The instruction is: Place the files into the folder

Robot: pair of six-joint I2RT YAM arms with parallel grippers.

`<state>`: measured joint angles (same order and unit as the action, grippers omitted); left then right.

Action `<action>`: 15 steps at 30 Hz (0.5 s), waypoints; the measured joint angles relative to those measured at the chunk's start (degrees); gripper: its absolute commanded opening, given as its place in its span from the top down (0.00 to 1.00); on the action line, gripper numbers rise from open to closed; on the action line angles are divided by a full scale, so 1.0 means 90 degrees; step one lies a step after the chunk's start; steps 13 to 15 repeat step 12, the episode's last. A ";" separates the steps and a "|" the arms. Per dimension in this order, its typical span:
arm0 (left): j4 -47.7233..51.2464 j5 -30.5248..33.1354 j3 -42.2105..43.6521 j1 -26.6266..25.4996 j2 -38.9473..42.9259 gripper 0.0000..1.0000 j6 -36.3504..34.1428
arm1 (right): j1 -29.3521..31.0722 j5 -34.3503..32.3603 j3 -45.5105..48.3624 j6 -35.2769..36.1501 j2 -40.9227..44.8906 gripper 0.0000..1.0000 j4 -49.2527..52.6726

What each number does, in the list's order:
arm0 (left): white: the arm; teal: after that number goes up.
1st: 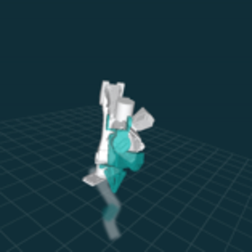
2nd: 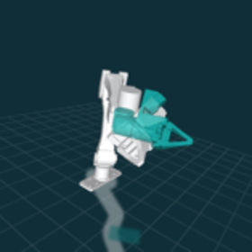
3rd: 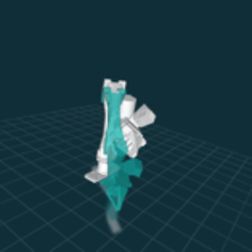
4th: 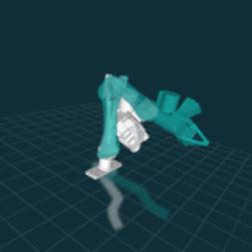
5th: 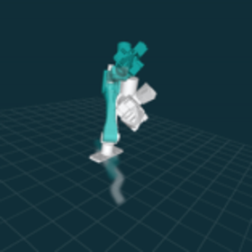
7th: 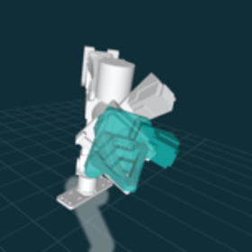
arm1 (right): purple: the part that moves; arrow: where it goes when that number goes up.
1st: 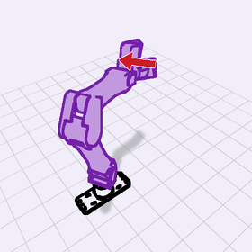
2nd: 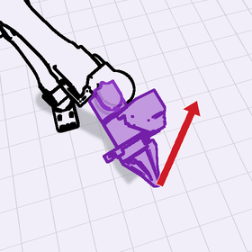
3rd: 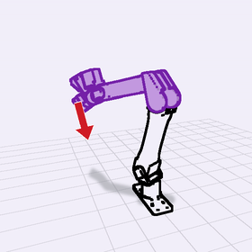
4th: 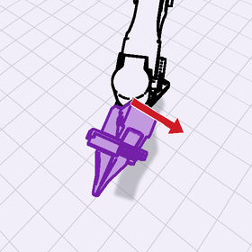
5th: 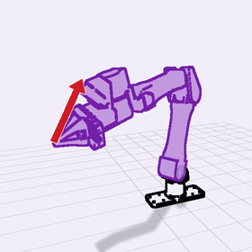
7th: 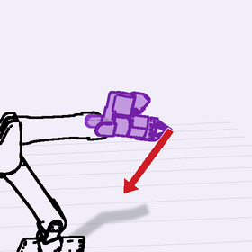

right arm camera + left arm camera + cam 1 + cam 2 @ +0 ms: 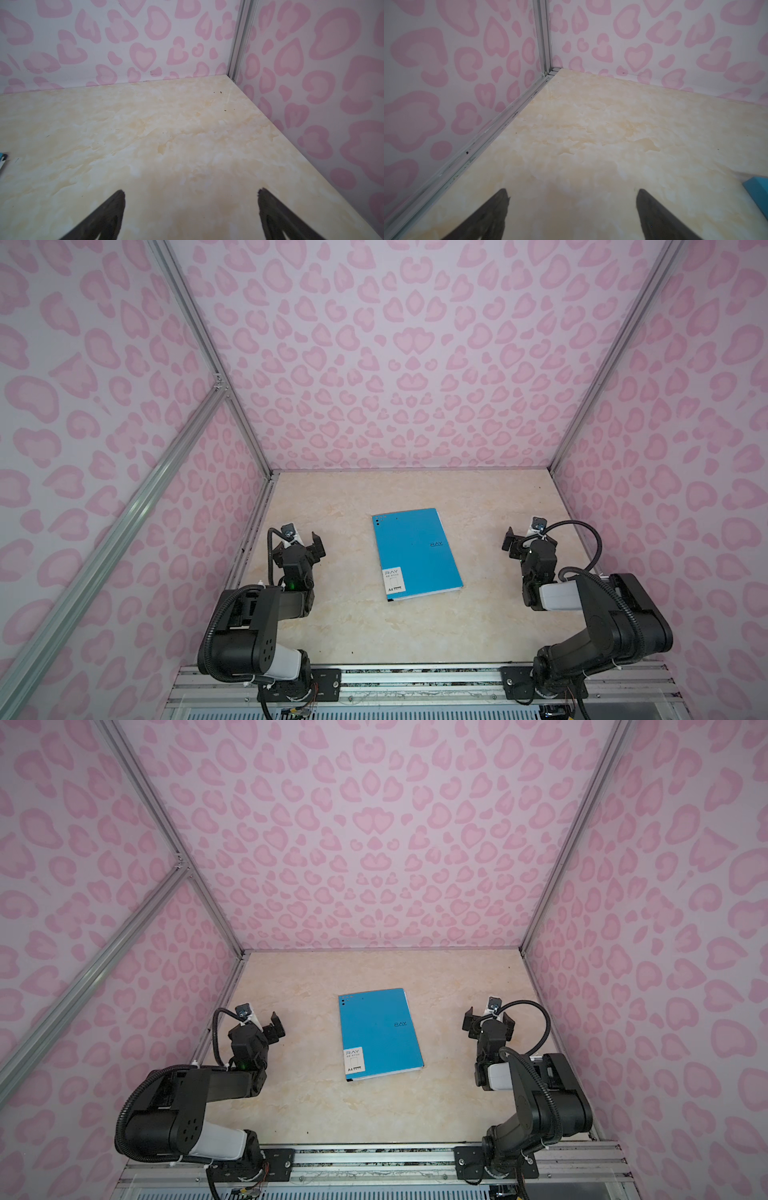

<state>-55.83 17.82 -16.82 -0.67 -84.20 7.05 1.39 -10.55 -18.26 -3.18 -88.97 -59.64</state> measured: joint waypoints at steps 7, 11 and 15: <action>-0.0100 -0.0053 -0.0068 -0.0075 -0.0036 0.03 -0.0114 | 0.0061 -0.0012 0.0012 0.0136 -0.0053 0.01 -0.0012; -0.0095 -0.0061 -0.0170 -0.0046 -0.0083 0.03 -0.0114 | 0.0066 -0.0012 0.0012 0.0151 -0.0061 0.01 -0.0036; -0.0097 -0.0083 -0.0158 -0.0046 -0.0080 0.03 -0.0114 | 0.0066 -0.0012 0.0012 0.0155 -0.0061 0.01 -0.0036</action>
